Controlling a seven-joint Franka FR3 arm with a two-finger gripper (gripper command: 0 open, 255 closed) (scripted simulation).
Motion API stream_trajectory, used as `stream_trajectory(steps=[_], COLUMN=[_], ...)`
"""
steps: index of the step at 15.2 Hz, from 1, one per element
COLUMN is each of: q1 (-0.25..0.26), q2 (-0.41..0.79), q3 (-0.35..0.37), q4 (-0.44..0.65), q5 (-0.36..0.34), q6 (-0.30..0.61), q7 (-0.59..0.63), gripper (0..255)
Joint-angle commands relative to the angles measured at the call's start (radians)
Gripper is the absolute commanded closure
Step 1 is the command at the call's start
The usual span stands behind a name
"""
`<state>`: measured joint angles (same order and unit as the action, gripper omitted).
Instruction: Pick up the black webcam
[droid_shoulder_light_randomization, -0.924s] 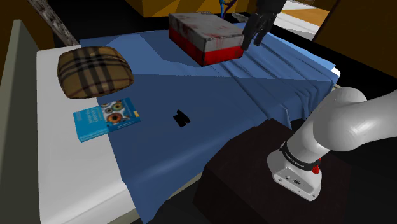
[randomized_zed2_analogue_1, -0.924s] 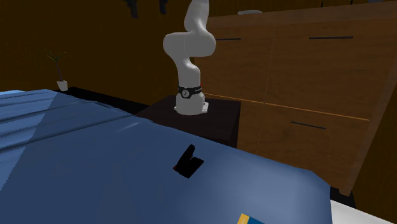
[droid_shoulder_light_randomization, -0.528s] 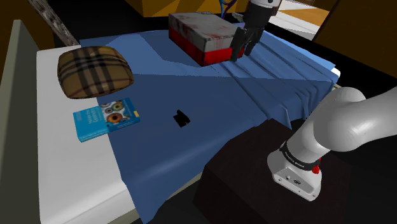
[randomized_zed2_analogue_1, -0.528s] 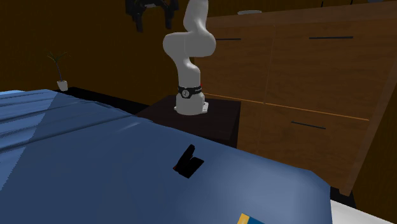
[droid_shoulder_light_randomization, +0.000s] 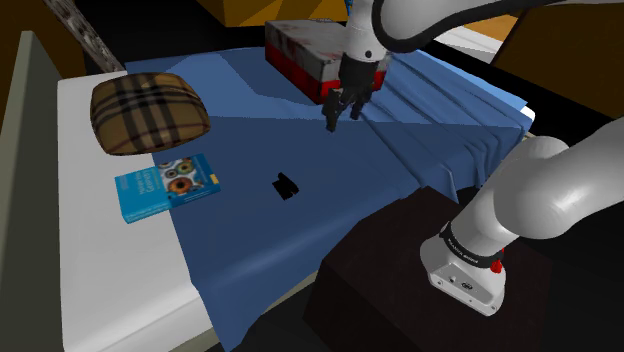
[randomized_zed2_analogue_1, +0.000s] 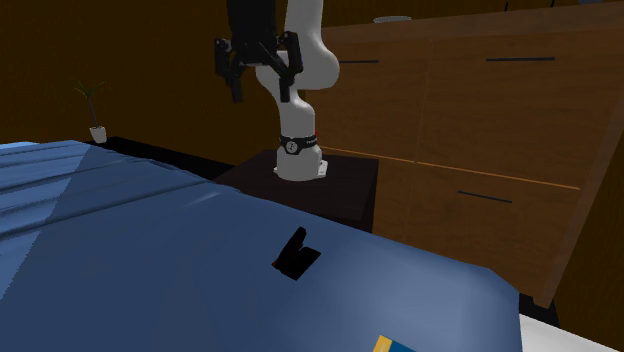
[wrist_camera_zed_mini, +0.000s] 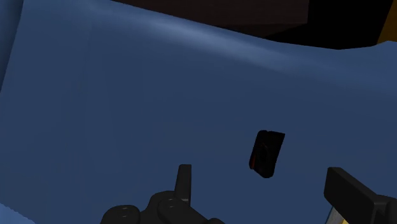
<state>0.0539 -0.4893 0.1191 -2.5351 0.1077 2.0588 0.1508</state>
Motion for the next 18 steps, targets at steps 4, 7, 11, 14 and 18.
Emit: stream_trajectory(steps=[4,7,11,14,18], q1=[0.013,0.017,0.023,0.034,0.044], q2=[0.164,0.277,0.439,0.564,0.639], q3=[0.059,0.091,0.124,0.137,0.133], q4=[-0.011,0.006,0.048,0.092,0.111], q5=[0.003,-0.010,-0.050,-0.096,-0.126], q6=[0.155,0.238,0.337,0.400,0.448], q7=[0.074,0.124,0.202,0.268,0.301], gripper=[0,0,0,0,0])
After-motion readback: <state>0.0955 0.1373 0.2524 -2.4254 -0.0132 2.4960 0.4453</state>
